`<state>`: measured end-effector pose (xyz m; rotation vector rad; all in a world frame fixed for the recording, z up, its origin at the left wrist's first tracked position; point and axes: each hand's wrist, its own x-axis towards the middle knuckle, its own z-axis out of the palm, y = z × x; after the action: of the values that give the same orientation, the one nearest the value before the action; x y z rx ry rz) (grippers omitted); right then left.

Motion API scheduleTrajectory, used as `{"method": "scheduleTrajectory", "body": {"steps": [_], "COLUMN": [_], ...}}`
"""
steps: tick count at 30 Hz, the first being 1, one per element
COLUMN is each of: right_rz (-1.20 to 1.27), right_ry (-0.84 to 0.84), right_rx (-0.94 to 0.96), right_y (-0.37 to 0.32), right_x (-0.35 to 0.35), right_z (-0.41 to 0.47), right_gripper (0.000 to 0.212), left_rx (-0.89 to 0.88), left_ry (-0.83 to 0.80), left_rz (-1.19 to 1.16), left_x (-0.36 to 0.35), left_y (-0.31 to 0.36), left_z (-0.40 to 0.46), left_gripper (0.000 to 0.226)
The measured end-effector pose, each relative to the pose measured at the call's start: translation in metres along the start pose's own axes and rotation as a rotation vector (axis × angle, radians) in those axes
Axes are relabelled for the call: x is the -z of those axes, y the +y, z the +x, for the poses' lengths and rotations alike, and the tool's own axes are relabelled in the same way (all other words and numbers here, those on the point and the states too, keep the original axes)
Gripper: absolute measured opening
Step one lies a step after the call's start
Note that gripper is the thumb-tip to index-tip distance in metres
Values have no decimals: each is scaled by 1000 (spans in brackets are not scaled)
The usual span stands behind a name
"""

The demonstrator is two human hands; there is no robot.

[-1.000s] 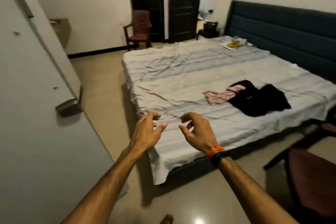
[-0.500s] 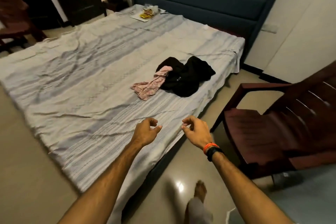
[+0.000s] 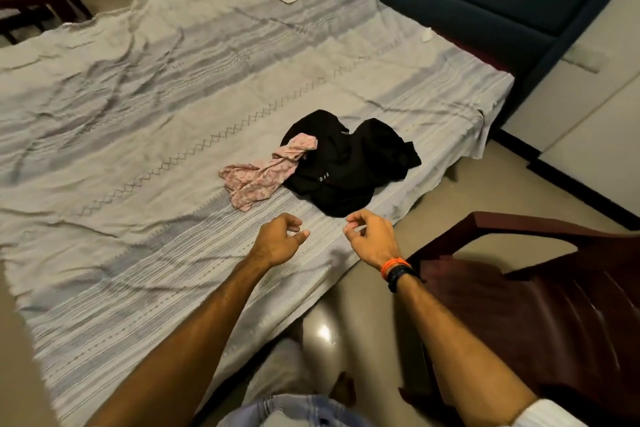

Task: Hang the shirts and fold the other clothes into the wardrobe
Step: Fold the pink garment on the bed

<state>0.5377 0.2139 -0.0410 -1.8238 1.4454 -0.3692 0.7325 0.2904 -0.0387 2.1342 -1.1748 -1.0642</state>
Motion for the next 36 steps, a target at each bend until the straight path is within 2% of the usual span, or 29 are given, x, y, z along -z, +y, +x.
{"method": "scheduleTrajectory", "body": {"steps": [10,19,22,24,26,29,31,34,36], "right_rz": [-54,-184,-381,-612,-897,-1126,-1030,-628,-448], "right_ry": [-119,-356,-436,-503,-494,-516,-560,-699,-763], "right_rx": [-74,44,180,368,512,613,589,430,419], "right_y": [-17,-50,-55,-59,-58,-54,-52,-67,-80], "right_x": [-19,-65,-90,-119,-132,-147,-145,-136,-130], "right_z": [181,334,376,406,423,443,446,445,439], "right_gripper": [15,19,31,47,57,47,37,29,30], "left_rx": [145,282,351,440,471,563,600,630,609], "left_ry": [-55,40,80,144,168,229,253,300,356], "left_rz": [-13,-64,-123,-171,-204,-295,-329,-419,-477], "left_x": [14,48,49,47,41,33,30,29,34], "left_y": [9,-5,-10,-22,-26,-36,-34,-24,-12], "left_z": [179,290,308,318,323,328,328,329,327], "left_gripper": [35,34,33,27,25,27,27,31,42]}}
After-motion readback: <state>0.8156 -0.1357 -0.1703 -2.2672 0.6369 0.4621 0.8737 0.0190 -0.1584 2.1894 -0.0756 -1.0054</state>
